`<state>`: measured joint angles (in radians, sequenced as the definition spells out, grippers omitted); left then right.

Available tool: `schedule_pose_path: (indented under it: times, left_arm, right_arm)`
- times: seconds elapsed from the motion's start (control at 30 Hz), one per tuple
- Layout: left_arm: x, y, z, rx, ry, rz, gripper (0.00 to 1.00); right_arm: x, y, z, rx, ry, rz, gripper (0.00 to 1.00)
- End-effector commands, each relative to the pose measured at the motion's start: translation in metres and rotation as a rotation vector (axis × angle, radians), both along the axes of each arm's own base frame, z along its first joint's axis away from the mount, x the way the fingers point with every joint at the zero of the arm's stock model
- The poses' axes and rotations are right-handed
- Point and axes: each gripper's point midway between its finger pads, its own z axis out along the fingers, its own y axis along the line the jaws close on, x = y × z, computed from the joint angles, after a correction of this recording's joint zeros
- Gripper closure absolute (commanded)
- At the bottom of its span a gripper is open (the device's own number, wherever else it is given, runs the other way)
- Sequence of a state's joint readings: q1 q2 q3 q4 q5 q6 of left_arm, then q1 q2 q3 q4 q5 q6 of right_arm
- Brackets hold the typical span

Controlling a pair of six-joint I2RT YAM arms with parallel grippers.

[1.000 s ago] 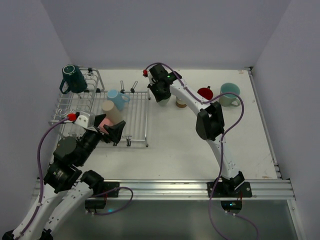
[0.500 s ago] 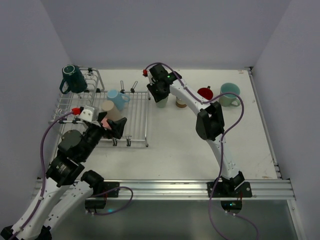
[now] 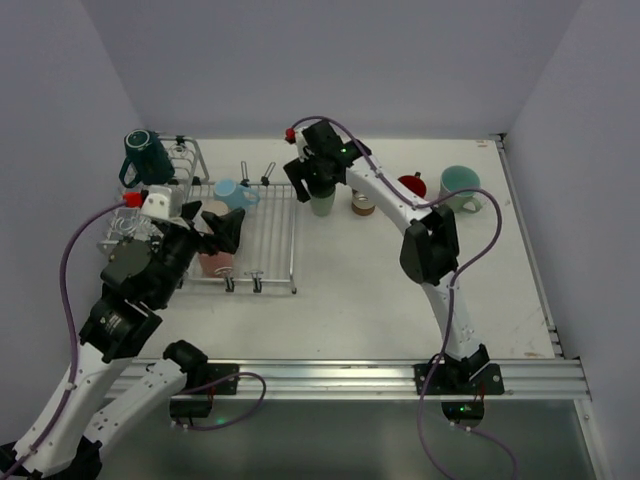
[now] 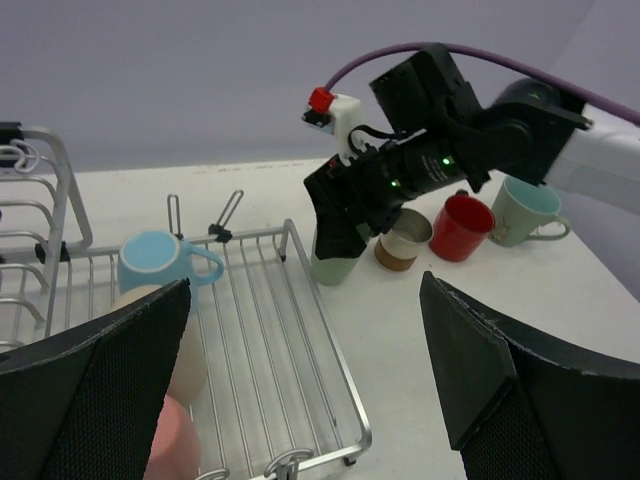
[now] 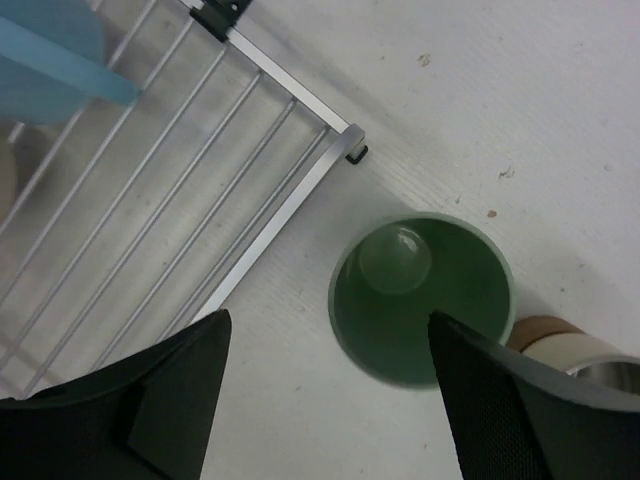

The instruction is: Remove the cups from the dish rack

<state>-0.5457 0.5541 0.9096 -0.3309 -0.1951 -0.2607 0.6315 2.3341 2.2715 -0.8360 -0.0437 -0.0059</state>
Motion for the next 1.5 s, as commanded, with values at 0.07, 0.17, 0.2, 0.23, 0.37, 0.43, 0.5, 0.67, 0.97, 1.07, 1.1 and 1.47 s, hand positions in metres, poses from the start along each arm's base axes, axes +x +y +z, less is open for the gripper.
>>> schedule_pose_path:
  times: [0.07, 0.17, 0.2, 0.23, 0.37, 0.43, 0.5, 0.67, 0.97, 1.07, 1.1, 1.47]
  left_arm:
    - [0.019, 0.020, 0.041, -0.024, 0.008, 0.166, 0.00]
    - [0.032, 0.028, 0.058, -0.011, 0.016, 0.246, 0.00]
    - [0.036, 0.034, 0.061, 0.008, 0.021, 0.286, 0.00]
    - [0.043, 0.037, 0.066, 0.025, 0.037, 0.329, 0.00]
    - [0.054, 0.062, 0.072, 0.070, 0.060, 0.500, 0.00]
    - [0.060, 0.071, 0.072, 0.086, 0.079, 0.555, 0.00]
    - [0.070, 0.080, 0.069, 0.094, 0.109, 0.602, 0.00]
    - [0.091, 0.135, 0.063, 0.074, 0.192, 0.677, 0.00]
    - [0.129, 0.174, 0.059, 0.118, 0.277, 0.700, 0.00]
    - [0.143, 0.176, 0.060, 0.129, 0.286, 0.677, 0.00]
    - [0.150, 0.179, 0.053, 0.140, 0.309, 0.682, 0.00]
    - [0.185, 0.187, 0.018, 0.172, 0.391, 0.590, 0.00]
  right_arm:
    - [-0.018, 0.009, 0.137, 0.244, -0.244, 0.066, 0.09]
    - [-0.034, 0.003, 0.174, 0.339, -0.289, 0.051, 0.01]
    - [-0.044, -0.001, 0.200, 0.387, -0.332, 0.051, 0.01]
    - [-0.051, -0.005, 0.191, 0.384, -0.312, 0.049, 0.01]
    - [-0.082, -0.022, 0.202, 0.457, -0.337, 0.046, 0.01]
    - [-0.101, -0.032, 0.200, 0.498, -0.343, 0.043, 0.01]
    - [-0.111, -0.036, 0.202, 0.539, -0.354, 0.041, 0.01]
    - [-0.138, -0.051, 0.189, 0.564, -0.339, 0.047, 0.01]
    - [-0.151, -0.053, 0.179, 0.574, -0.323, 0.083, 0.01]
    - [-0.151, -0.052, 0.178, 0.571, -0.314, 0.086, 0.01]
    - [-0.150, -0.051, 0.177, 0.568, -0.312, 0.086, 0.01]
    - [-0.149, -0.048, 0.170, 0.562, -0.297, 0.097, 0.01]
